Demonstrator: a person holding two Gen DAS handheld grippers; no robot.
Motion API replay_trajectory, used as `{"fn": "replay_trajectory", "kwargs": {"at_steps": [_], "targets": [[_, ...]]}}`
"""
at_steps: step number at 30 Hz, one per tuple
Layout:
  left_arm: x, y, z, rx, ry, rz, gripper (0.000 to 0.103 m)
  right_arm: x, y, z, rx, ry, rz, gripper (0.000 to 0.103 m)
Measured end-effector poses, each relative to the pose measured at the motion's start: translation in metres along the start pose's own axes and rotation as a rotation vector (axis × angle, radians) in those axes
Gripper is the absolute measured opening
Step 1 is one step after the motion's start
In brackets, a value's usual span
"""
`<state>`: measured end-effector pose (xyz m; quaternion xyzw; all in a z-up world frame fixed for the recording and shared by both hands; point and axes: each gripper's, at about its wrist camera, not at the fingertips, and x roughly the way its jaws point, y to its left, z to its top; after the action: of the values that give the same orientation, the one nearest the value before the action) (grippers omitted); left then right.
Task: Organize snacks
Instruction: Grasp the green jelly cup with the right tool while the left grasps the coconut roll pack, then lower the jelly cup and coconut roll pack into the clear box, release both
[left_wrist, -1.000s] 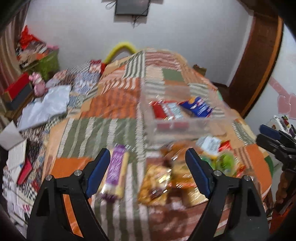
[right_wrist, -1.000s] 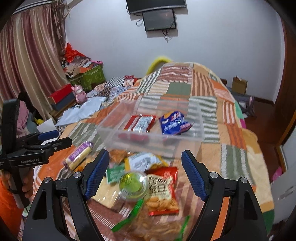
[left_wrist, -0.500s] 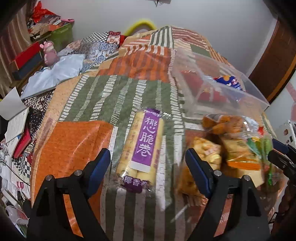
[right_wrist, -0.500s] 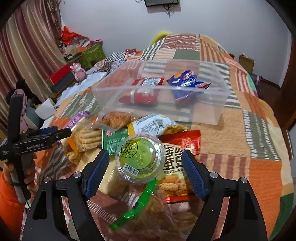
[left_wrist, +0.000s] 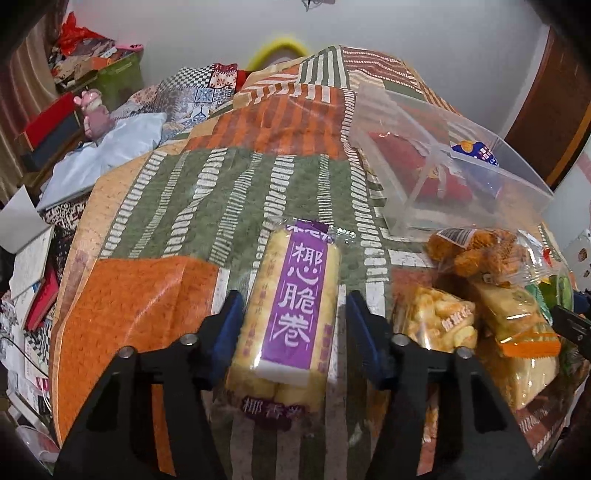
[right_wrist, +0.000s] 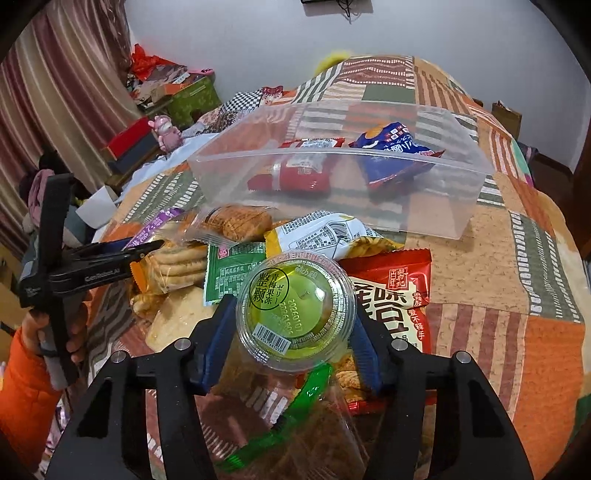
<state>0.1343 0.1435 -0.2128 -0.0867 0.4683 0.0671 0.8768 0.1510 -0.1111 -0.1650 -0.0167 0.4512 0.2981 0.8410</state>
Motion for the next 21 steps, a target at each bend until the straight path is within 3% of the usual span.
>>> {"fn": "replay_trajectory", "kwargs": {"at_steps": [9,21], "targets": [[-0.010,-0.004,-0.001,0.021,-0.004,-0.036,0.044,-0.013,-0.003,0.003,0.012,-0.036,-0.008,0.055],[-0.068,-0.020,0.015,0.028,-0.133,-0.076,0.044,-0.050,-0.008,0.021,0.020,-0.140,-0.032,0.055]]}}
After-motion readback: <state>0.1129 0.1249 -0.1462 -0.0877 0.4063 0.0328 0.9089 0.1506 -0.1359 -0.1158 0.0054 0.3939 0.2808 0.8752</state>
